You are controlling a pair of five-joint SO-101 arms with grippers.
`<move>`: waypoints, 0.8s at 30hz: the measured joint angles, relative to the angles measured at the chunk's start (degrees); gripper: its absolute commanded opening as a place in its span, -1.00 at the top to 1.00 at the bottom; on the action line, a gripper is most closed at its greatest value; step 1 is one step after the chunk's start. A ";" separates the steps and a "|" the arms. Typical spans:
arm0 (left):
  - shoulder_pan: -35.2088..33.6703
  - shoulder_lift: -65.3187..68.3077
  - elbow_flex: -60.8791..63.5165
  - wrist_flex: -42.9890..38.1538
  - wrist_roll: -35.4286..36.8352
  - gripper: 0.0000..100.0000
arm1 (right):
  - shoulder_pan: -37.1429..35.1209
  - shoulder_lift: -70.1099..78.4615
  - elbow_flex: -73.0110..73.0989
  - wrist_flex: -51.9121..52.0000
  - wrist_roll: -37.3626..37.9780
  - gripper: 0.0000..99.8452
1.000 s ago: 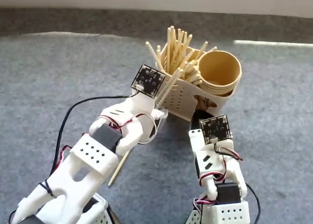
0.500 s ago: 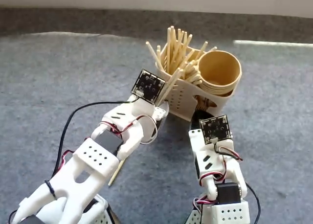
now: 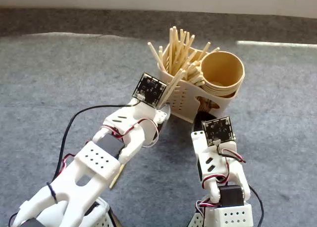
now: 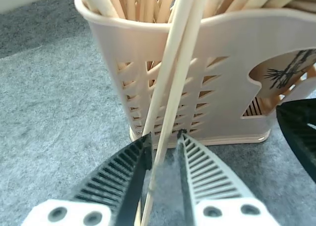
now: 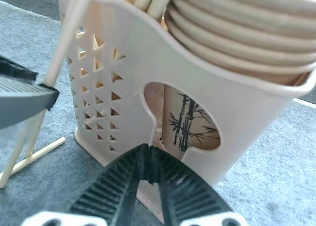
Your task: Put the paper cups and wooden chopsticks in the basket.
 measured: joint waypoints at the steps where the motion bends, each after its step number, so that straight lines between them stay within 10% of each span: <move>1: 0.00 0.00 1.05 -1.76 0.00 0.88 | 0.00 0.00 0.00 0.00 0.00 0.99; 14: 0.00 0.00 5.01 -9.58 0.00 0.99 | 0.00 0.00 0.00 0.00 0.00 0.99; 24: 0.09 -8.79 -0.79 11.60 -0.09 0.99 | 0.00 0.00 0.00 0.00 0.00 0.99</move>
